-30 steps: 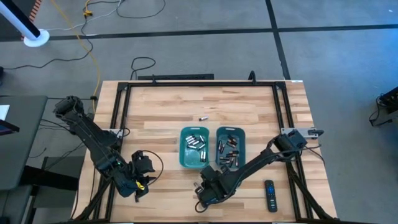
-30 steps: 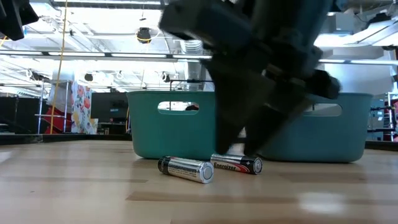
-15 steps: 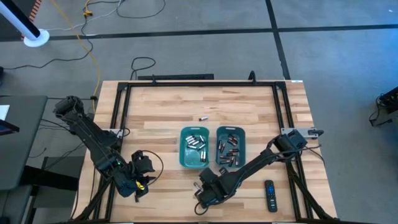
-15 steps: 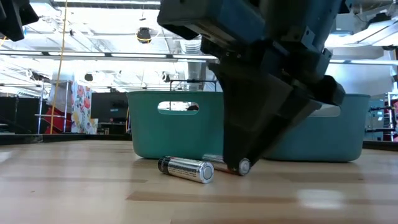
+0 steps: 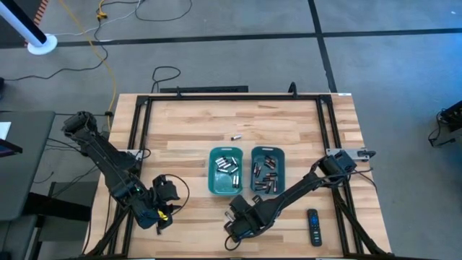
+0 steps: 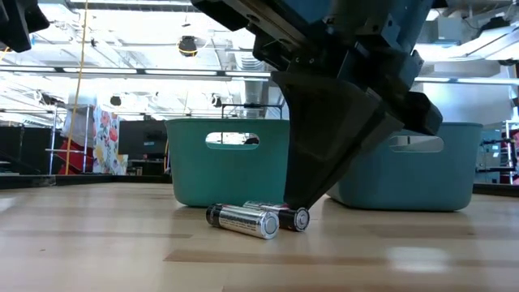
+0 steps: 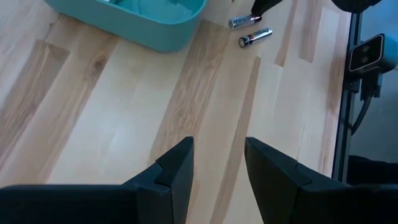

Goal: Sort batteries
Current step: Put the white battery into the green bin

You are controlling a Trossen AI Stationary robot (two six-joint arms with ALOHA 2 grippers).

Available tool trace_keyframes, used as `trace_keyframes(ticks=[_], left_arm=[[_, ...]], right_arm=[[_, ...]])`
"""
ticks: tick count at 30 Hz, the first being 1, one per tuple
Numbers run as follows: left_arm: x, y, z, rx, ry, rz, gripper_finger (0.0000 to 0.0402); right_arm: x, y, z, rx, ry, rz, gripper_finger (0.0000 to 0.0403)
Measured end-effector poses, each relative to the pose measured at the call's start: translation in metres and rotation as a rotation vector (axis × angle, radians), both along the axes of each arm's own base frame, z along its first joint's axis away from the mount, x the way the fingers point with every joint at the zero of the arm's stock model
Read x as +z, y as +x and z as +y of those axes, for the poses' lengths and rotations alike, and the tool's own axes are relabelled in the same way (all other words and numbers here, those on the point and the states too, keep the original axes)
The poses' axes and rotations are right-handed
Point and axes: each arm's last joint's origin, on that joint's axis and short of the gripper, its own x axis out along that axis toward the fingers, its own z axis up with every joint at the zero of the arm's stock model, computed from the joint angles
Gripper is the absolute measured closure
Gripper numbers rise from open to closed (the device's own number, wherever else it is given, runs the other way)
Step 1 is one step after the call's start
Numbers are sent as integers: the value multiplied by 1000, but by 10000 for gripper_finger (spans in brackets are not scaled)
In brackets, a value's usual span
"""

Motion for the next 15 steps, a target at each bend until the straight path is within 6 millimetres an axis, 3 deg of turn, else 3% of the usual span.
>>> trace_keyframes(ticks=[15], left_arm=[[0, 0, 0, 7, -8, 0, 262]], right_arm=[[5, 6, -1, 24, 12, -13, 290]])
